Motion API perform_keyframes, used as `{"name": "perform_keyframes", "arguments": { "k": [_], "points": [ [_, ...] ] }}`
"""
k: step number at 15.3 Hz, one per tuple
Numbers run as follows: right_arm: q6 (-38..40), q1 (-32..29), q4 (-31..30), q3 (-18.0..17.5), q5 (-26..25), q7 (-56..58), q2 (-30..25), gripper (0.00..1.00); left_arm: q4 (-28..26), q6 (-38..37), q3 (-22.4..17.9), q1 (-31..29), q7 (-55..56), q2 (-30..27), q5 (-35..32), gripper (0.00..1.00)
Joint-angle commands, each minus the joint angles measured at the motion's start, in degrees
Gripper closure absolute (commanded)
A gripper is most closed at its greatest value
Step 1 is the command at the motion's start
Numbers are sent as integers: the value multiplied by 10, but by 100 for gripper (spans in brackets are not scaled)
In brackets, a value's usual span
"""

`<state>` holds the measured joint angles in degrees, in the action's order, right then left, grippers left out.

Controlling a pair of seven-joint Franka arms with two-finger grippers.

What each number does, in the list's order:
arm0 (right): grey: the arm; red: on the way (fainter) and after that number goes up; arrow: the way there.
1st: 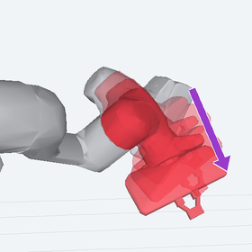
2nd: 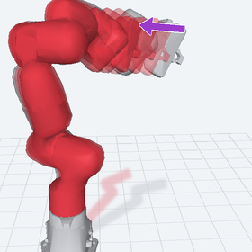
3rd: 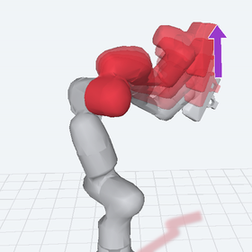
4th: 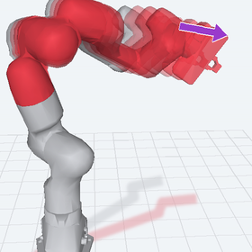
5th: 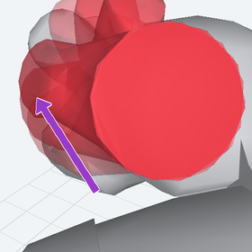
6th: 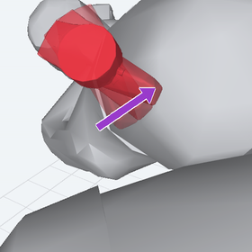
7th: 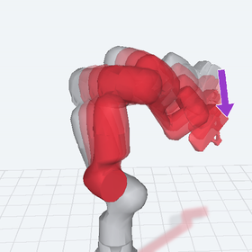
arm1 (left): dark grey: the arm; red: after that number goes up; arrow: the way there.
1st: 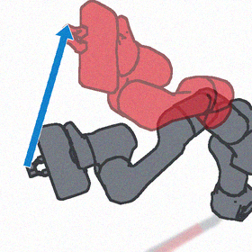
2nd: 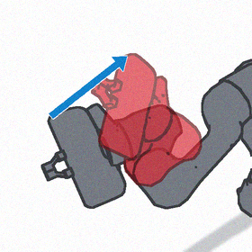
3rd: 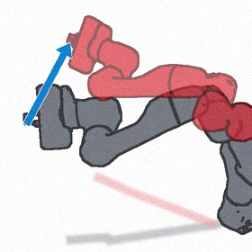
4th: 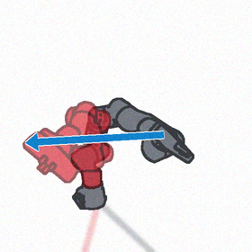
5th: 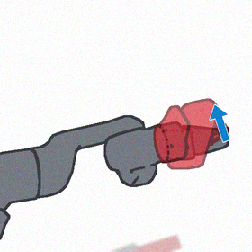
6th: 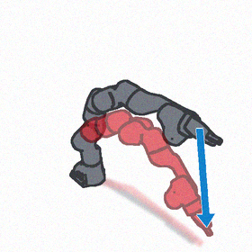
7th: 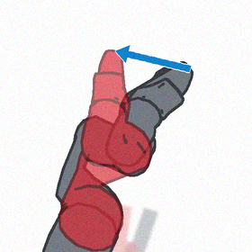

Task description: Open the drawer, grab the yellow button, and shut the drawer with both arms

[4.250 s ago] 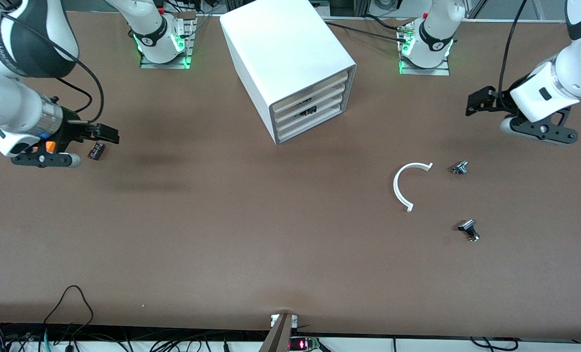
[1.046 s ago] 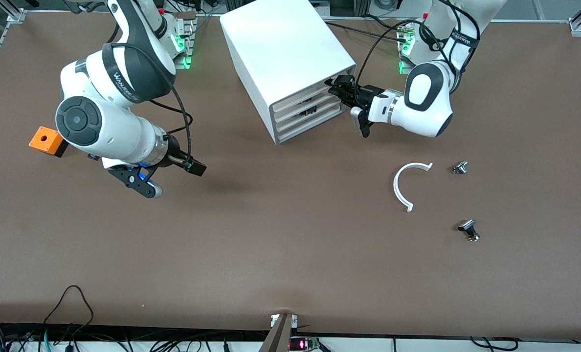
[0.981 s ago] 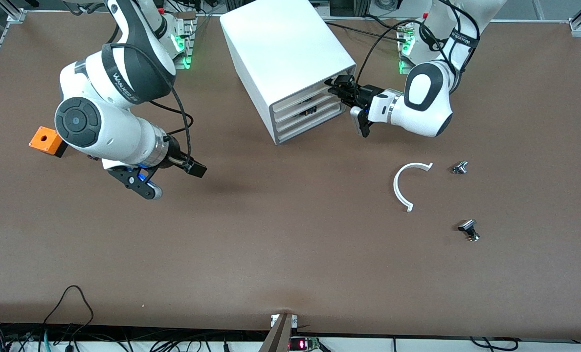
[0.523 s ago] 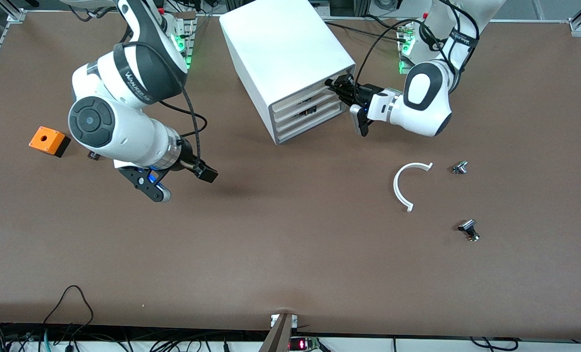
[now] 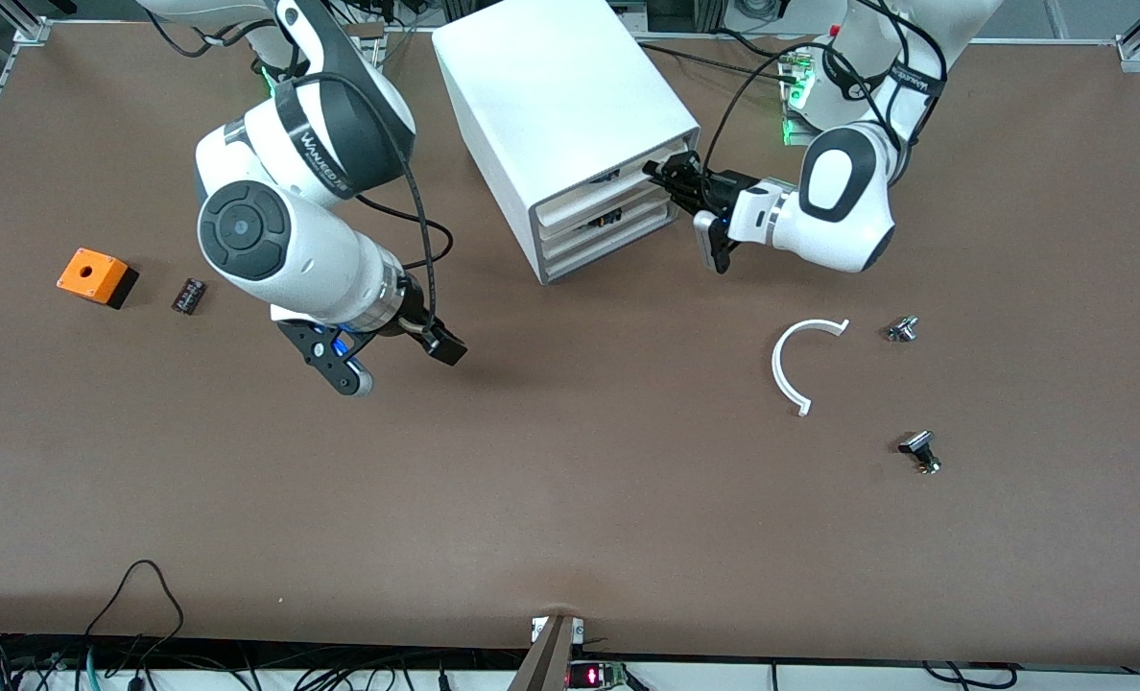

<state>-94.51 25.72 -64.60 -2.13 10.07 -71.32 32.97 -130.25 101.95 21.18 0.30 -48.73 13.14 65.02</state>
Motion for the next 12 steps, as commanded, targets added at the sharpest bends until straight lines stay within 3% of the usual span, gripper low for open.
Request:
{"name": "perform_keyframes", "arguments": {
  "k": [1,10,11,12],
  "points": [
    [6,8,47,-3,8,-40,27,0,77,-3,-2,-43,17,65,-72,100],
    [-77,86,55,-5,8,-209,37,0,155,-4,-2,-86,20,103,-142,100],
    [-87,97,55,-5,8,-229,40,0,157,-4,-2,-87,20,103,-142,91],
    [-96,108,55,-4,8,-253,43,0,165,-9,-2,-92,19,103,-142,19]
  ]
}}
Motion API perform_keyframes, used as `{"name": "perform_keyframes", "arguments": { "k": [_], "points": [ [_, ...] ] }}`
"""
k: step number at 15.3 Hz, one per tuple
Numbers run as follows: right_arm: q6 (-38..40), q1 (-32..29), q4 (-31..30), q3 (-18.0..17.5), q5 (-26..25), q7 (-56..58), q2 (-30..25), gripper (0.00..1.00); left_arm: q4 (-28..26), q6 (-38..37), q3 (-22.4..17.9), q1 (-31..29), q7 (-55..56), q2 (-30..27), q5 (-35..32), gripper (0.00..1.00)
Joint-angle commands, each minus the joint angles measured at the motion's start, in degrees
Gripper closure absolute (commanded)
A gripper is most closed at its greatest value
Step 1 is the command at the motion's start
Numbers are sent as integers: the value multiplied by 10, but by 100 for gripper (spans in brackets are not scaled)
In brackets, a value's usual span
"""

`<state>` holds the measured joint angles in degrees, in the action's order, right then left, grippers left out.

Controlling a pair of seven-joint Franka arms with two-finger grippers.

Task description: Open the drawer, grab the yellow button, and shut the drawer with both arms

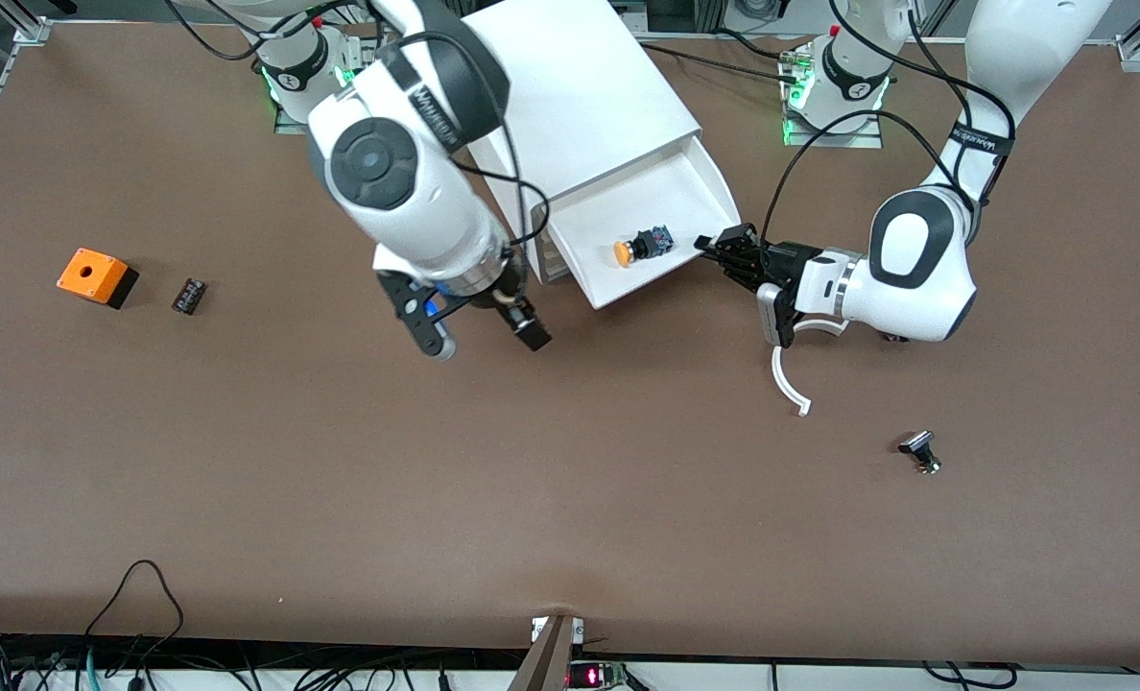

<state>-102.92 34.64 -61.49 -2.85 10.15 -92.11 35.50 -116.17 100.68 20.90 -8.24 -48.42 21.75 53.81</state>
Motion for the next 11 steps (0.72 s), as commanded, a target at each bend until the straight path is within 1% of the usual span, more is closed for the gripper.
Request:
{"name": "perform_keyframes", "arguments": {
  "k": [1,4,6,8,9,11],
  "points": [
    [-18,31,24,3,7,-67,20,0,31,-8,0,-9,13,17,-38,0],
    [-22,64,24,5,5,-118,27,0,81,-61,-5,-17,57,18,-68,0],
    [-36,90,24,6,2,-161,38,0,130,-111,-5,-22,115,19,-107,0],
    [-56,119,24,10,-7,-196,54,0,172,-164,-5,-33,179,25,-133,0],
    [-61,127,24,9,-19,-208,56,0,189,-179,-5,-34,200,25,-151,0],
    [-62,138,24,8,-21,-230,64,0,223,-198,-5,-34,232,24,-204,0]
  ]
}}
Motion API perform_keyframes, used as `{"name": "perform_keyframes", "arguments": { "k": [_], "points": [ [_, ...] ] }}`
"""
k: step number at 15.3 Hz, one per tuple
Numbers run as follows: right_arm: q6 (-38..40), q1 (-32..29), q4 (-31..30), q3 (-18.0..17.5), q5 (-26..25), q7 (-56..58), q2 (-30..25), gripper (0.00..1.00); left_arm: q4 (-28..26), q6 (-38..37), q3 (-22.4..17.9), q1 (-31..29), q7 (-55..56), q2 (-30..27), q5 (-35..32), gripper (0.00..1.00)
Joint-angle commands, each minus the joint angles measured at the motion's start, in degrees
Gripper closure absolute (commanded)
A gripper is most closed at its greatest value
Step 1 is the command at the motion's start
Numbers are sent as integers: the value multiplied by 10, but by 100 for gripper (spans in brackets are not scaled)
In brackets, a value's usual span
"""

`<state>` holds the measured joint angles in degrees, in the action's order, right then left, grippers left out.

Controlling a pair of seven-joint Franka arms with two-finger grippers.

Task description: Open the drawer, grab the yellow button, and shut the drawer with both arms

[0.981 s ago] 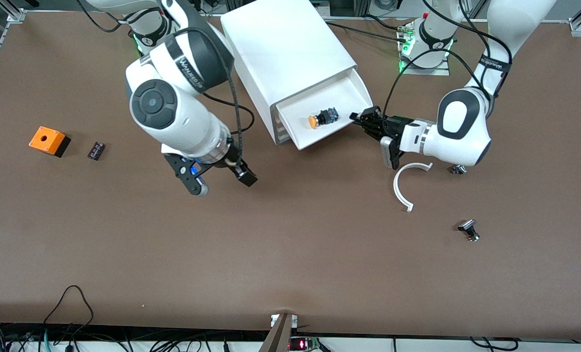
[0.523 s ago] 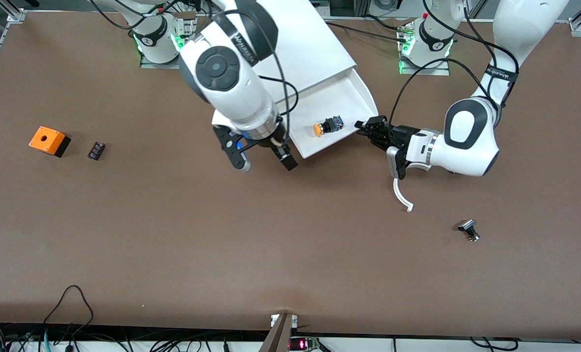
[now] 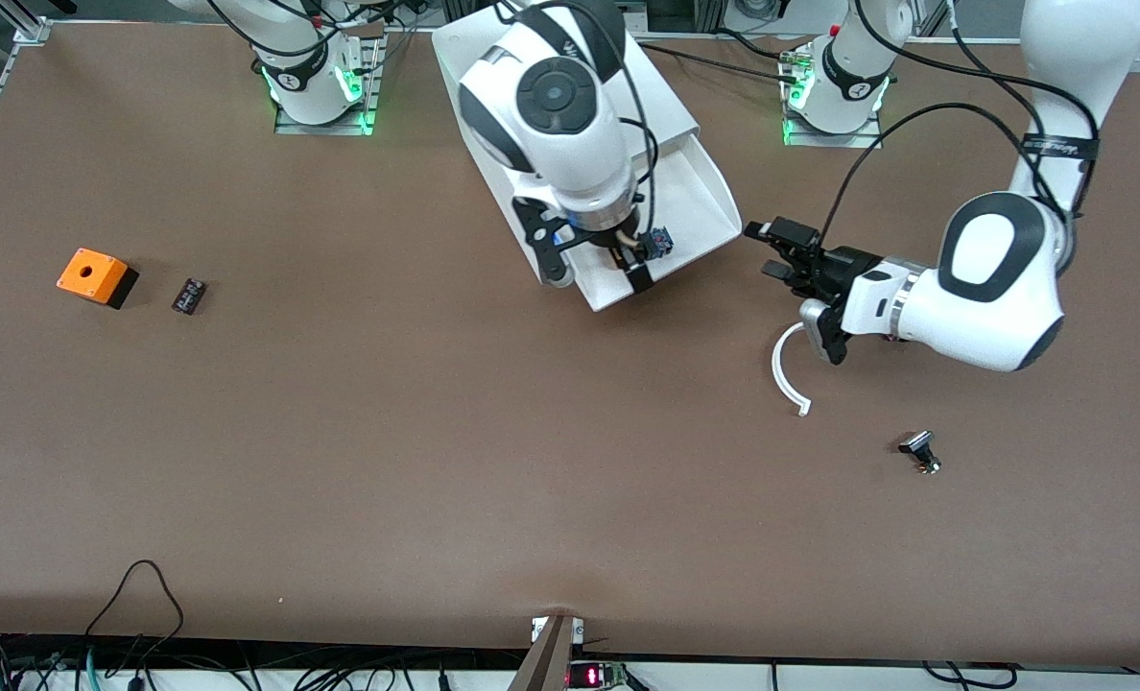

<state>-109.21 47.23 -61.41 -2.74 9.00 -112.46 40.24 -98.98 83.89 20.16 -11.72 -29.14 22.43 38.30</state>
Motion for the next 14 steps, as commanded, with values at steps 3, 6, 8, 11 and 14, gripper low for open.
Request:
{"name": "perform_keyframes", "arguments": {
  "k": [3,6,8,11,14],
  "points": [
    [0,33,22,8,-12,-53,32,0,77,-33,2,-1,71,14,-96,0],
    [-7,37,20,7,-12,-55,40,5,108,-37,2,-6,94,14,-137,0],
    [-7,37,20,7,-11,-54,40,36,123,-43,2,-7,96,12,-162,0],
    [-6,35,22,6,-9,-52,36,92,159,-50,2,-8,112,9,-221,0],
    [-6,34,24,8,-9,-49,33,100,210,-57,9,-2,124,9,-313,0]
  ]
}}
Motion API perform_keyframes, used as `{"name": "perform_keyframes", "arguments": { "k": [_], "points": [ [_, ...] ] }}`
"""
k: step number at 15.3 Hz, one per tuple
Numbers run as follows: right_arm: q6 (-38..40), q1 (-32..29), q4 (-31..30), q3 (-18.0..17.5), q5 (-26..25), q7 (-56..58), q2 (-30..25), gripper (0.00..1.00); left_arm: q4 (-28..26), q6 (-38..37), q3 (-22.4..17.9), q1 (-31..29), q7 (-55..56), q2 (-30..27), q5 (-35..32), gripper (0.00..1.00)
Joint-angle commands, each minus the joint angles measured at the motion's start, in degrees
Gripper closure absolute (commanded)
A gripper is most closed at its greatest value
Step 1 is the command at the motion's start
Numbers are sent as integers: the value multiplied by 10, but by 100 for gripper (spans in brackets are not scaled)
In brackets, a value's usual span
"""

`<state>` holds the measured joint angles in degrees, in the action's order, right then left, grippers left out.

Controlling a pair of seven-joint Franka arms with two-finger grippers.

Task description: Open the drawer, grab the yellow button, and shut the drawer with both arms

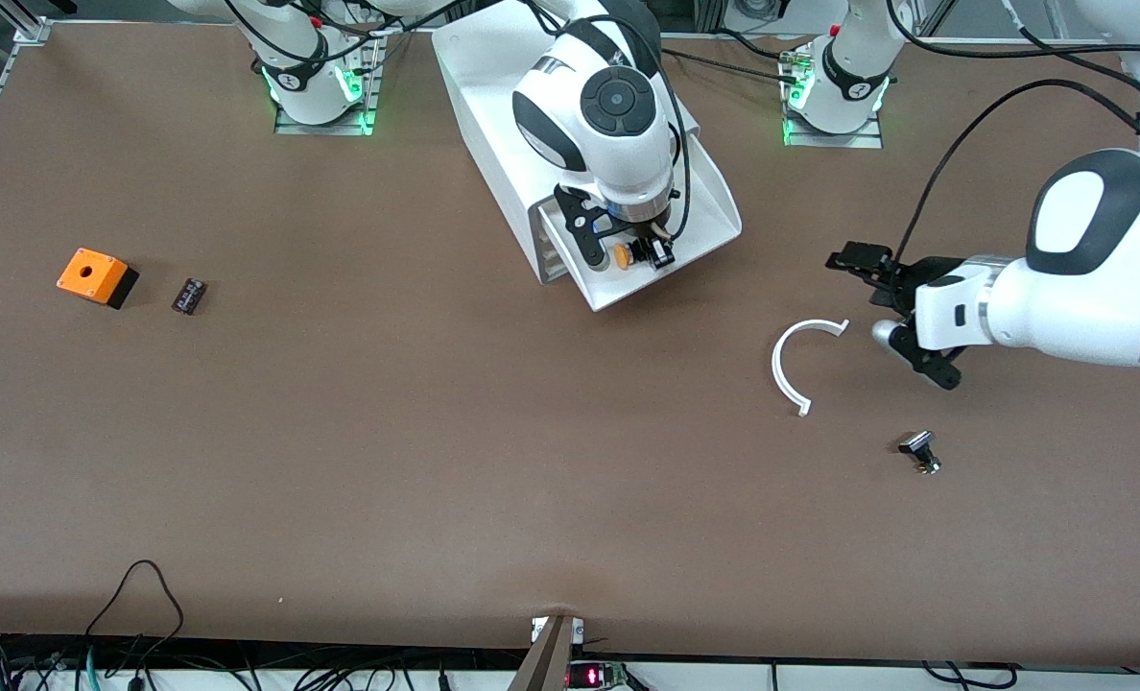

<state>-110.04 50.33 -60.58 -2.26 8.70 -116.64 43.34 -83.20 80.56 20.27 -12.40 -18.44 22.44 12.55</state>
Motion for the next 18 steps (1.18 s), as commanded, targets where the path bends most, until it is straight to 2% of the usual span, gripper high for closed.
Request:
{"name": "perform_keyframes", "arguments": {
  "k": [1,5,9,11,14,18],
  "points": [
    [1,1,15,4,-6,-6,2,100,64,-29,8,8,15,9,-83,0],
    [27,-43,30,-2,8,43,-20,100,74,-26,1,1,11,14,-99,0],
    [79,-98,31,-2,46,187,-55,100,74,-16,1,2,39,16,-97,0],
    [104,-129,30,-2,49,257,-70,100,62,13,5,4,135,14,-94,0],
    [154,-182,29,0,65,396,-83,100,44,20,18,16,279,10,-93,0],
    [239,-241,15,20,55,628,-96,100,-11,80,31,42,380,-12,-101,0]
  ]
}}
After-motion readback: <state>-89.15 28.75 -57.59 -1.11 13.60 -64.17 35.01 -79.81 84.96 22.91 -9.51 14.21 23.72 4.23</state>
